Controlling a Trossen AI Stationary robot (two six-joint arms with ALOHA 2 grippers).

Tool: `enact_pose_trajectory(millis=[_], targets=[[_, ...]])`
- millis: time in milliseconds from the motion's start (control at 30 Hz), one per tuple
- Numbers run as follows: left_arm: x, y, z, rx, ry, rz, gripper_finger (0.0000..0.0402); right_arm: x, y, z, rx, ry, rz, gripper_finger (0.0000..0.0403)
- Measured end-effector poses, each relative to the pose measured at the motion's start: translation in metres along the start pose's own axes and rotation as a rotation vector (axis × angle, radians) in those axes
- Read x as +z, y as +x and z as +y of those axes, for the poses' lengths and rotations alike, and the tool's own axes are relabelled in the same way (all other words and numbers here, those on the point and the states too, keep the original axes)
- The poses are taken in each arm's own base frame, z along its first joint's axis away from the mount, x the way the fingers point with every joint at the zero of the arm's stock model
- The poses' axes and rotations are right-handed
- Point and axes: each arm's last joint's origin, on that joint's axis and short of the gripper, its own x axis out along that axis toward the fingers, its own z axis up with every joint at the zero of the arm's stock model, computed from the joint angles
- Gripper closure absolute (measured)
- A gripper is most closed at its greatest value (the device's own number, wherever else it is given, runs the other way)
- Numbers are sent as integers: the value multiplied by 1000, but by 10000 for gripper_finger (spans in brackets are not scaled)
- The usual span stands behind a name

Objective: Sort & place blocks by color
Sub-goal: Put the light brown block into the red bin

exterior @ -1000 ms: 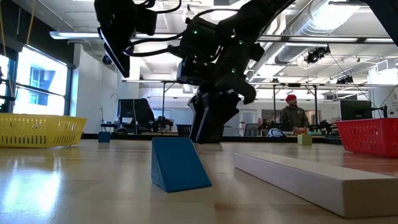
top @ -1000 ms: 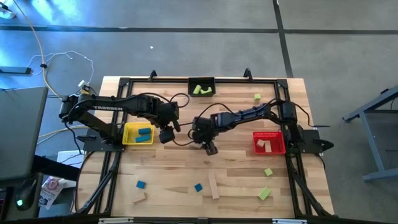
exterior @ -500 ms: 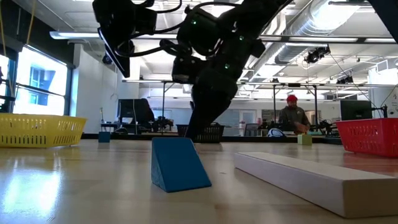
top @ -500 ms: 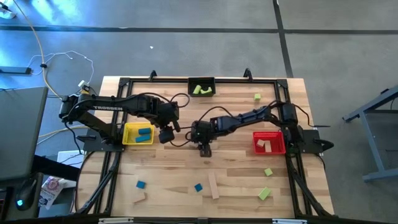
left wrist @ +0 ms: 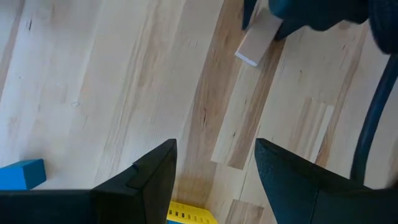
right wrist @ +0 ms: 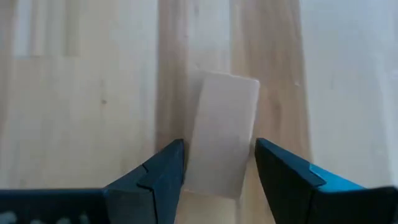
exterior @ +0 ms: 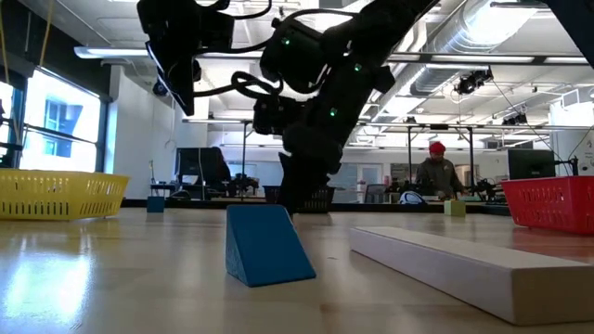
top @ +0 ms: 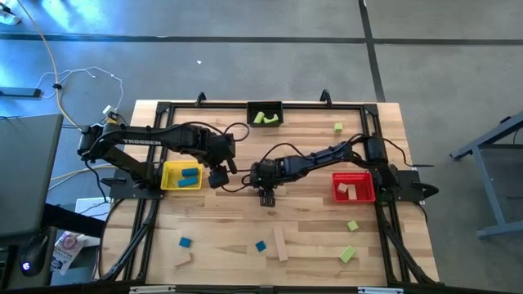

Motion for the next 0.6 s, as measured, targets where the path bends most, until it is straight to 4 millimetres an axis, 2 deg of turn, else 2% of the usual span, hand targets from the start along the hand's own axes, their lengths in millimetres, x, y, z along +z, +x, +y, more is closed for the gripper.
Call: enact_pose_trajectory(millis=[167,333,500,600], targets=[[0,0,0,0,19,1,197,-1,0,-1,-26,2,5,233],[0,0,0,0,26,1,197,-1,-1,-1,-15,2,18,307],[0,0,0,0,26,1,198,-4,-5,-1,-20,2,51,308],[0,0,0,0,26,2,197,-6,-13,-2,-42,21,90,308]])
